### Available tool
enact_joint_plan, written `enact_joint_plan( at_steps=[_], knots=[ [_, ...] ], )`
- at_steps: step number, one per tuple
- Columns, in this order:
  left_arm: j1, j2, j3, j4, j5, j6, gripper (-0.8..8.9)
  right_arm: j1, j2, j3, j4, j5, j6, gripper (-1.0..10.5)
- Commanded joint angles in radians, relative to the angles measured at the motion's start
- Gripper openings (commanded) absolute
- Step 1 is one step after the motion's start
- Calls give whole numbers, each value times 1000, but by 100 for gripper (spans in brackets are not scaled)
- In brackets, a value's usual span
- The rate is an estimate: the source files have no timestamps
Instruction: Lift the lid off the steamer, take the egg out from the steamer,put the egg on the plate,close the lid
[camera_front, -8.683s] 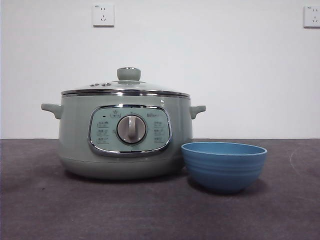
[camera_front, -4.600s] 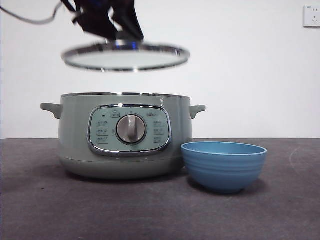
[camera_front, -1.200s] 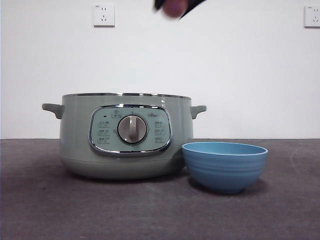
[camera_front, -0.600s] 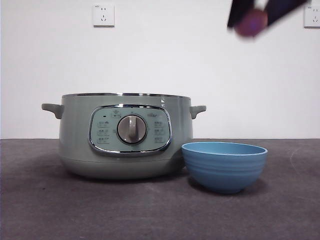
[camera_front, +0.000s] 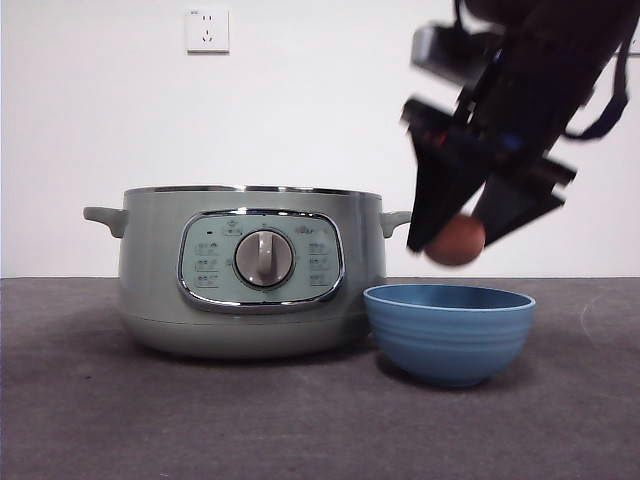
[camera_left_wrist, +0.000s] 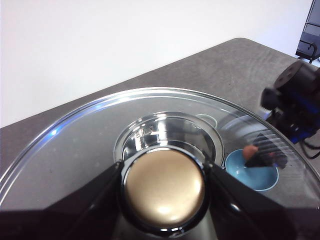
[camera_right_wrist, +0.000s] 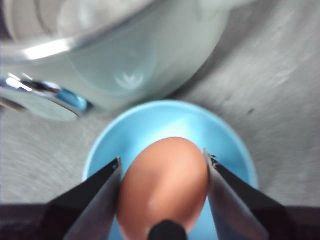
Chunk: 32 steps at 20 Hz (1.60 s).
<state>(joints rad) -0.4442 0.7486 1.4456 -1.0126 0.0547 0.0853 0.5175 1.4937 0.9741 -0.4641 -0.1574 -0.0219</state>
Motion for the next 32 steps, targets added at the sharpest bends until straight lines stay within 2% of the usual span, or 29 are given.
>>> enact_joint_plan(
  at_steps=[1,7,15,16,18,19,21,26,30,32],
  knots=[
    [1,-12,17,46,2,5,-9,7,64,-11,30,-1,6,-13],
    [1,-12,17,45,2,5,-9,14,165,-11,58,-2,5,-12],
    [1,-12,18,40,2,14,-9,22,208,-11,68,-1,2,12],
    [1,-12,17,40,2,14,-9,23,208,-11,67,-2,-4,95],
    [1,-11,18,41,2,14,-9,30,208,-11,66,-2,-5,361],
    [1,-10,18,41,2,14,-9,34,206,-11,67,-2,-5,410],
    [1,-10,18,41,2,13,-9,38,195,-10,68,-2,-5,414],
    [1,13,17,45,7,13,-9,41,86,-9,59,-1,-5,414],
    [1,67,17,88,18,13,-9,41,-129,-8,19,3,-5,414],
    [1,105,16,154,57,5,-9,41,-253,-8,3,7,0,414]
  ],
)
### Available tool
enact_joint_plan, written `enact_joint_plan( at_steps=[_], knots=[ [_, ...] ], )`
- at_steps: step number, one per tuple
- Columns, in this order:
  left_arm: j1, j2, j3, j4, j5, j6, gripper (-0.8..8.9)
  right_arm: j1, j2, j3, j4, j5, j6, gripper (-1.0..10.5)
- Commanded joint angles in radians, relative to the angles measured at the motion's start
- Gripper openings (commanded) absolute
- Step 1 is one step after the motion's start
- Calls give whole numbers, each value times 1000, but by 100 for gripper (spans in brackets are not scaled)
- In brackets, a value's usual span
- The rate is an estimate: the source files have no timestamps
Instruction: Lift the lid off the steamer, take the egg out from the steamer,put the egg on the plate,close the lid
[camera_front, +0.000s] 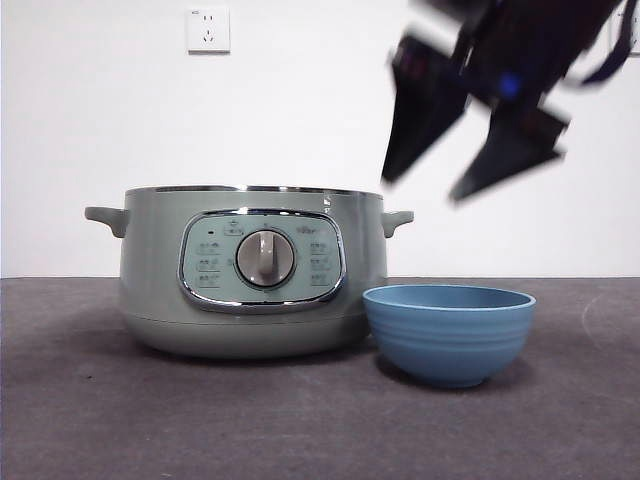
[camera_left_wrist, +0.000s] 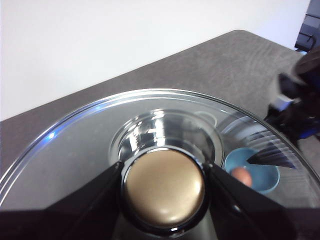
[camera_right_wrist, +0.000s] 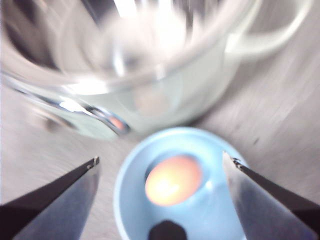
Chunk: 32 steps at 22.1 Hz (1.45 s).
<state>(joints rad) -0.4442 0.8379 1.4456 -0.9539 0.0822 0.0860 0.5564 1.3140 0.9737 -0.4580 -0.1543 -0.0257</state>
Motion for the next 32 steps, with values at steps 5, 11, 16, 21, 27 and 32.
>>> enact_joint_plan(
  at_steps=[5,11,16,21,27,32],
  knots=[
    [-3,166,8,231,92,-11,-8,2,-377,-8,-28,27,32,413],
    [-9,320,-119,466,106,-34,-8,1,-605,-8,-92,158,34,414],
    [-9,385,-285,684,103,-35,-8,1,-660,-8,-119,187,34,414],
    [-9,463,-363,826,94,-36,-8,1,-669,-8,-159,187,45,414],
    [-8,551,-363,927,77,-36,-8,1,-655,-8,-215,186,63,414],
    [-9,609,-363,994,79,-35,-9,1,-653,-8,-229,182,70,414]
  ],
)
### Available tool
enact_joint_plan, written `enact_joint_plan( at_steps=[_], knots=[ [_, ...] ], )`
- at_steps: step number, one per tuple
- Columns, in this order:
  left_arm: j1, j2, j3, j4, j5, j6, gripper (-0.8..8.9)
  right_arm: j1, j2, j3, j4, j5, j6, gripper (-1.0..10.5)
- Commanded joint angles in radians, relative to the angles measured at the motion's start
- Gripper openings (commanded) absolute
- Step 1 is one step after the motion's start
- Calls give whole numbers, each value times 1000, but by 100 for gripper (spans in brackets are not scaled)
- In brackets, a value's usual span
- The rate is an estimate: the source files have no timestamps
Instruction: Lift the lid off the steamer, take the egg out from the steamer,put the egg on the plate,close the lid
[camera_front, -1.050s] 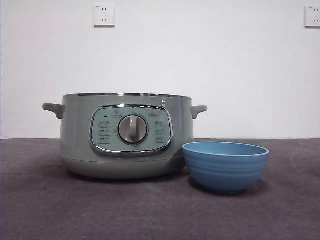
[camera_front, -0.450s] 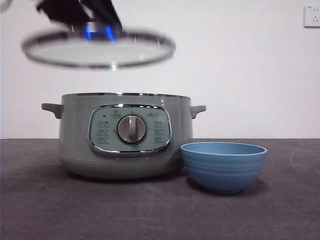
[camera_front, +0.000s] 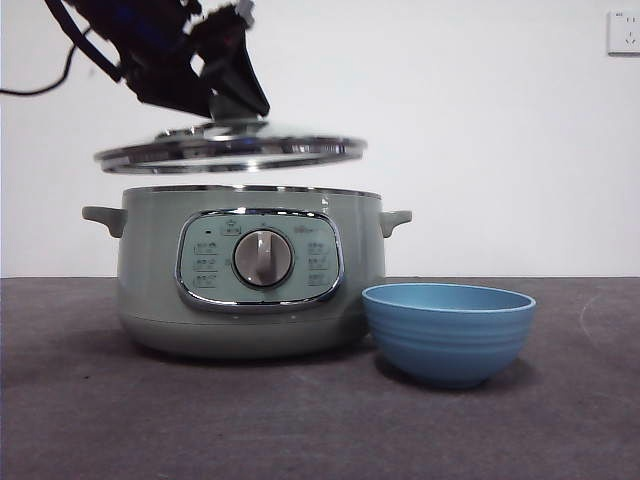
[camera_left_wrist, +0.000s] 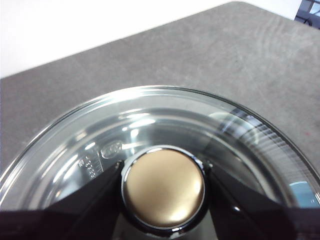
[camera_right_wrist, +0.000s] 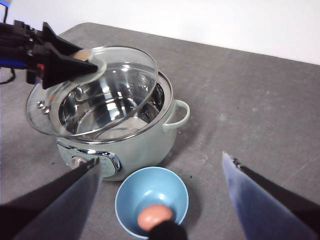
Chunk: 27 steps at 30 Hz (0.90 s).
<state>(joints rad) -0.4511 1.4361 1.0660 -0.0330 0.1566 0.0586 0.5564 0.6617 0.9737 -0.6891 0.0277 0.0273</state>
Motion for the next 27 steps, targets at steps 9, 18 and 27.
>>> enact_joint_plan(
  at_steps=[9,18,27],
  knots=[
    [-2,56,17,156,2,-7,-9,1,-1,-8,2,-2,28,414],
    [-5,108,17,177,4,-8,-9,2,19,-8,0,-3,29,414],
    [-8,130,17,141,1,-10,-9,2,26,-8,-1,-29,29,413]
  ],
)
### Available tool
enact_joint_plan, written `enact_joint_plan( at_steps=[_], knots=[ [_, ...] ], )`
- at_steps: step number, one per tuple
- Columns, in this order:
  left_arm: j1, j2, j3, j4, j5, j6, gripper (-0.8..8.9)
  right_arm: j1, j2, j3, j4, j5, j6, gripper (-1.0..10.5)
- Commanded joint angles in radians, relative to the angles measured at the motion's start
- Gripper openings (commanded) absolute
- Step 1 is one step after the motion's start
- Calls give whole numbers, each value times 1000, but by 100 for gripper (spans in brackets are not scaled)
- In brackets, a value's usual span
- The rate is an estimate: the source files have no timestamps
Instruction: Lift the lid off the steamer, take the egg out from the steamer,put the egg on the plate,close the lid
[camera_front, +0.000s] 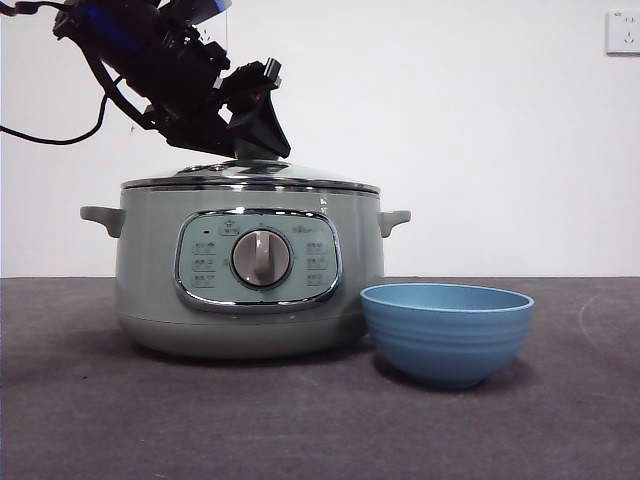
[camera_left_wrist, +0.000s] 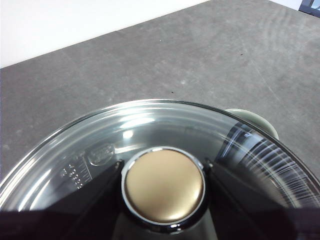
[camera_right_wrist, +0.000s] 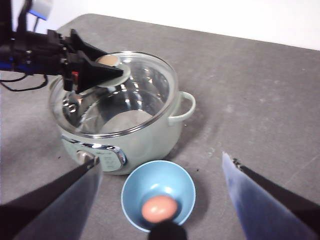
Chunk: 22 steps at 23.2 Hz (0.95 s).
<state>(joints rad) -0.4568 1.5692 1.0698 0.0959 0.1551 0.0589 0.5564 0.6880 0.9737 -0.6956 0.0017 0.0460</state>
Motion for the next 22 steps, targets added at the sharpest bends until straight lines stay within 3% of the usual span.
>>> enact_joint_plan(
  at_steps=[1,5,7,11,12,22],
  knots=[
    [-2,-3,13,5,2,-10,-9,2,-1,-8,5,-3,10,413],
    [-2,-3,13,-39,3,-10,-3,2,-1,-8,5,-3,10,414],
    [-2,-3,13,-43,3,-11,64,2,-1,-8,5,-3,10,414],
    [-2,-3,14,-39,4,-12,514,2,-1,-8,0,-4,10,414],
    [-2,-4,14,-41,4,-12,549,2,-1,-8,-4,-4,10,414],
    [-2,-48,138,-256,5,-11,548,2,-1,-8,-52,-14,10,414]
  ],
)
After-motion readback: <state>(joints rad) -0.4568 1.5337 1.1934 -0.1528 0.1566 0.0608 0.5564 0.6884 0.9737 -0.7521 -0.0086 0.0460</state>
